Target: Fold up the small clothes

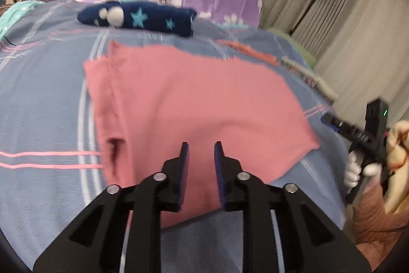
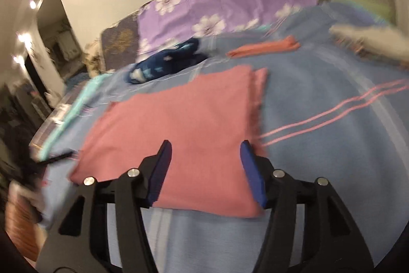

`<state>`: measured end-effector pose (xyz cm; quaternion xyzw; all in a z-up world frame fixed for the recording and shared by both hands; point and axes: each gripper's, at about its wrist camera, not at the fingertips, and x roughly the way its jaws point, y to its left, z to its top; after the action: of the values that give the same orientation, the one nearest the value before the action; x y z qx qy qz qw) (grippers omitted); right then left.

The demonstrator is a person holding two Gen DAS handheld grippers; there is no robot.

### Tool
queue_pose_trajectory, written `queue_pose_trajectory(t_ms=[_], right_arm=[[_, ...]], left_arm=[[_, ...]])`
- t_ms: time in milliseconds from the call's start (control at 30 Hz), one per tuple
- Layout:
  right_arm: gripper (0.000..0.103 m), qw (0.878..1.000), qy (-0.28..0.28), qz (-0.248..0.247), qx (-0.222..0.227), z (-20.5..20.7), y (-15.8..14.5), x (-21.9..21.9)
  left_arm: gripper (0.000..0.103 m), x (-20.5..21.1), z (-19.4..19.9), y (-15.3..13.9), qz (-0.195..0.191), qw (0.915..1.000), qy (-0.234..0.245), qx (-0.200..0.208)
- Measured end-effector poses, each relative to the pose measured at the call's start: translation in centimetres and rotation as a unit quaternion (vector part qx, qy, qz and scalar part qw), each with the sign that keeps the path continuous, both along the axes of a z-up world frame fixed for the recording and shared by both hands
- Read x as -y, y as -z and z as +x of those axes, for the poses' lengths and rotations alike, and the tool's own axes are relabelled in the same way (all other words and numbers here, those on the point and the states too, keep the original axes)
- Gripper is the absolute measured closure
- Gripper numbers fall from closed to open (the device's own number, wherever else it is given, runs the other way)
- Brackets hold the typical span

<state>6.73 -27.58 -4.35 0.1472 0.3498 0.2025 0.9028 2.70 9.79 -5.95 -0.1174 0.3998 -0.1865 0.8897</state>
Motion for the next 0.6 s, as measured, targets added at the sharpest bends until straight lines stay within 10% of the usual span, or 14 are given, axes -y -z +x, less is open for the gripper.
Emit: queue_pose_trajectory(t_ms=[133,600], right_arm=[[0.076,0.995,-0.001,-0.04,-0.089,2.5,4.2,-1.6],[0.064,0.986,-0.004,-0.166,-0.034,0.4,2.8,-5.0]], left_arm=[[0.067,-0.1,1.1,3.0,0.009,0.9996,-0.014,-0.025],[0.04,-1.3,0.0,0.9,-0.019,0.9992,-0.036,0.002]])
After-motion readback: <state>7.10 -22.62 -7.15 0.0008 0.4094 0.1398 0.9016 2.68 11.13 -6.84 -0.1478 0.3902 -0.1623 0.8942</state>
